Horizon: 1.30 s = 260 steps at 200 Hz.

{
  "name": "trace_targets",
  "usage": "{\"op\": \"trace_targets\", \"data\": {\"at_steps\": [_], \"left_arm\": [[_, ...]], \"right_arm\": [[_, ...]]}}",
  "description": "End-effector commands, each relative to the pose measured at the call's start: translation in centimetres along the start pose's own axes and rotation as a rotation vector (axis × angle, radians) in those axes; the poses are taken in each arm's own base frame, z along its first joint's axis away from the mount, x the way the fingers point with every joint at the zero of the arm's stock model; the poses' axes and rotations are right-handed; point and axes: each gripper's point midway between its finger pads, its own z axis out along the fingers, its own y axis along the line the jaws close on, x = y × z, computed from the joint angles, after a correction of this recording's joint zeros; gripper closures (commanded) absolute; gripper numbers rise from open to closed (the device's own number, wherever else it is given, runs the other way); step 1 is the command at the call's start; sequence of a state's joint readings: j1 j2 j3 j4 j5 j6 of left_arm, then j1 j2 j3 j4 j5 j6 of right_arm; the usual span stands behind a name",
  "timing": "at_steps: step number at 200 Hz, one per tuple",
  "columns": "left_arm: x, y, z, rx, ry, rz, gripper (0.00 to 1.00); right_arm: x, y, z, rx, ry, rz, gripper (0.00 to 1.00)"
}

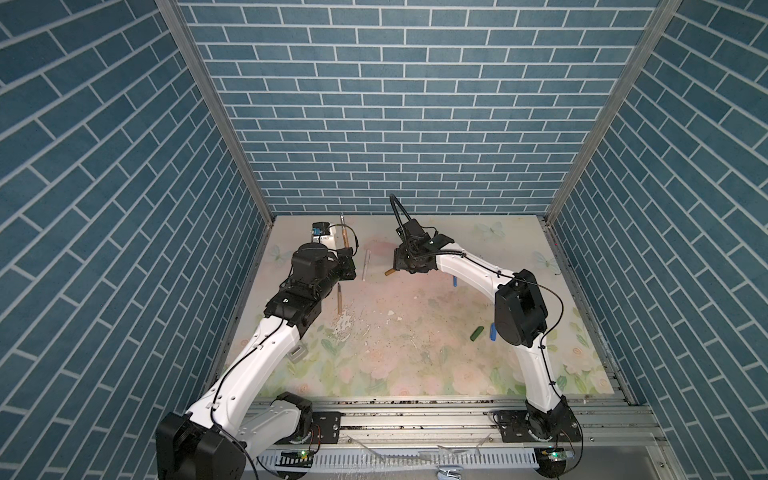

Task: Insert the pens into the pen caps
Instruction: 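Swing the right gripper away from the pen toward the tan caps, then lower the right gripper and grasp the smaller tan cap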

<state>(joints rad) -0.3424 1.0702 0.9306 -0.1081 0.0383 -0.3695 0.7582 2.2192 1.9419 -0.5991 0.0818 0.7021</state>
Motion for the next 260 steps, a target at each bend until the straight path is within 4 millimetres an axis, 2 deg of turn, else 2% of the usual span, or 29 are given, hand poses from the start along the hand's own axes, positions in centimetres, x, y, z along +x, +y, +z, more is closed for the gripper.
{"op": "trace_targets", "data": {"at_steps": [1,33,57,83,130,179,202,260], "left_arm": [[-0.3,0.1,-0.5,0.003,-0.018,-0.005,1.0],[-0.3,-0.3,-0.6,0.031,-0.02,-0.016,1.0],[-0.4,-0.6,-0.8,0.047,-0.026,-0.022,1.0],[-0.8,-1.0,-1.0,0.072,-0.041,-0.021,1.0],[-1.1,-1.1,-1.1,0.09,-0.046,-0.032,1.0],[-1.2,-1.4,-1.1,0.109,-0.046,-0.028,1.0],[-1.2,-1.3,-1.1,0.108,-0.046,-0.026,1.0],[-1.0,-1.4,-0.9,0.116,-0.039,-0.031,1.0]], "right_arm": [[0.0,0.5,1.8,-0.004,0.003,0.017,0.32],[-0.2,0.6,4.8,0.025,0.013,0.023,0.31],[-0.6,0.5,6.3,0.06,0.016,0.008,0.3],[-0.8,0.3,7.3,0.087,0.016,0.011,0.31],[0.1,-0.3,8.8,0.115,0.05,-0.015,0.3],[0.7,-1.0,9.4,0.143,0.084,-0.059,0.3],[1.0,-1.2,9.0,0.151,0.099,-0.073,0.31],[1.5,-1.3,7.9,0.144,0.131,-0.1,0.43]]}}
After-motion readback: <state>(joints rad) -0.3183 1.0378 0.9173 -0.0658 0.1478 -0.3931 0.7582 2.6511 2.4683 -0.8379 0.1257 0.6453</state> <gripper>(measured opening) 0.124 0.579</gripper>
